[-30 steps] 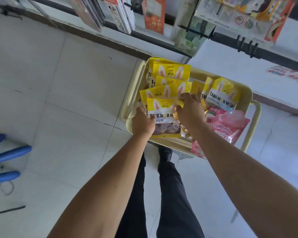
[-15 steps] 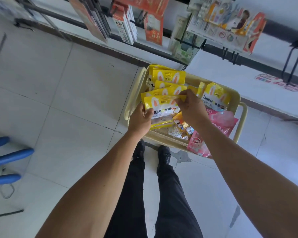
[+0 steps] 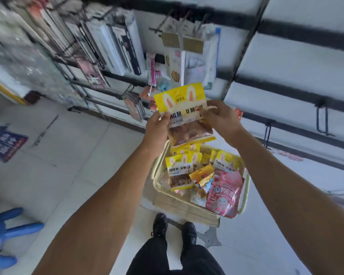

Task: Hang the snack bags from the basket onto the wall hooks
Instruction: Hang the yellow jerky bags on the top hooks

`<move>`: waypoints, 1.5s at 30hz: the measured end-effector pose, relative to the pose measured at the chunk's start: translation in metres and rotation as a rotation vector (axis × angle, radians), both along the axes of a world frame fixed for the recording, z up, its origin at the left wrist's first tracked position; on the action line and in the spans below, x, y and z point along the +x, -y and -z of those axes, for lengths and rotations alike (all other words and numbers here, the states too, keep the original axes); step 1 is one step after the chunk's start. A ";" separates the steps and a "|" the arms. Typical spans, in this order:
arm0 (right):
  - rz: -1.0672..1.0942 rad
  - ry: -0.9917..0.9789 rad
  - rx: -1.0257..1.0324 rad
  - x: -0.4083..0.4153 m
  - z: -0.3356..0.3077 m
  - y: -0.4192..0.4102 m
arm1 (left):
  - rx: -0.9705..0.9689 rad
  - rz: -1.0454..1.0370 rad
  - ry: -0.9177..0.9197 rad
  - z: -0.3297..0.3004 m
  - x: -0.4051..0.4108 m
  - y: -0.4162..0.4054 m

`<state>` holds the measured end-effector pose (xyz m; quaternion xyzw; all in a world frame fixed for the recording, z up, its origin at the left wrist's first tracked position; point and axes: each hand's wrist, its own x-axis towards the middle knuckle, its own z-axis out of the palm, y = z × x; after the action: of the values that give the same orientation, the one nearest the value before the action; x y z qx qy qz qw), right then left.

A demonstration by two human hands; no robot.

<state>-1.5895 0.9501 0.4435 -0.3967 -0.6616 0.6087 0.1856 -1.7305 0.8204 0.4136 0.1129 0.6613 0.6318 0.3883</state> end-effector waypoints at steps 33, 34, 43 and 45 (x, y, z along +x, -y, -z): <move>0.320 -0.379 0.403 0.086 -0.296 0.083 | 0.486 0.631 -0.159 -0.310 0.052 -0.020; 0.320 -0.392 0.412 0.088 -0.301 0.079 | 0.501 0.658 -0.151 -0.315 0.054 -0.024; 0.408 -0.419 0.545 0.100 -0.348 0.035 | 0.539 0.495 -0.477 -0.371 0.079 -0.081; 0.415 -0.418 0.539 0.104 -0.355 0.023 | 0.532 0.475 -0.509 -0.377 0.084 -0.095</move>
<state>-1.4854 0.9269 0.7985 -0.3265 -0.6514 0.4306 0.5326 -1.6467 0.9149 0.7906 0.5100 0.5059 0.6255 0.3047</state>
